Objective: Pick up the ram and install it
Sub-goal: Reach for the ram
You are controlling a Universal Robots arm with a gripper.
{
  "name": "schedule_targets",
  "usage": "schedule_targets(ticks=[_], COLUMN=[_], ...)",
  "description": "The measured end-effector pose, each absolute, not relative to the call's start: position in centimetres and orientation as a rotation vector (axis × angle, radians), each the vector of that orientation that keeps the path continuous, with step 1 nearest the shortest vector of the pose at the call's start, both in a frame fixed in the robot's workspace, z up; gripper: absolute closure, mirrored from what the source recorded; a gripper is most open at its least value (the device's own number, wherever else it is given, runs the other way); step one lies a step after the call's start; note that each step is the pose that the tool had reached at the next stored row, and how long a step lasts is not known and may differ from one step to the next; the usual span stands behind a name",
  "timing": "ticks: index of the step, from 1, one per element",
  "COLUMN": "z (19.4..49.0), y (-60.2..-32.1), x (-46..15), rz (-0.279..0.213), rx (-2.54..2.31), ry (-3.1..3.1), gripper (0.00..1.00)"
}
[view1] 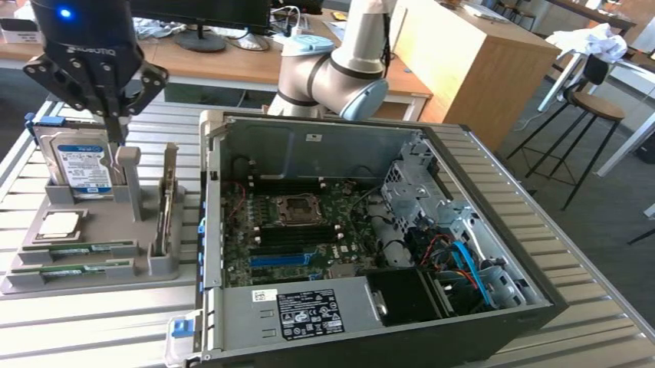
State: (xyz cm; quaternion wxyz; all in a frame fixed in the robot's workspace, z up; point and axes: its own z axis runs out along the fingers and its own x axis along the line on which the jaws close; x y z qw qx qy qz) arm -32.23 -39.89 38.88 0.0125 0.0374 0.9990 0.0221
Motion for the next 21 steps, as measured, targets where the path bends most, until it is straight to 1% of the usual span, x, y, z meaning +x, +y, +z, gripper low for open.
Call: schedule_targets(ticks=[21], z=[38.5], y=[-39.9], x=[-37.6], rz=[0.069], rx=[0.117], ry=[3.117], gripper=[0.9])
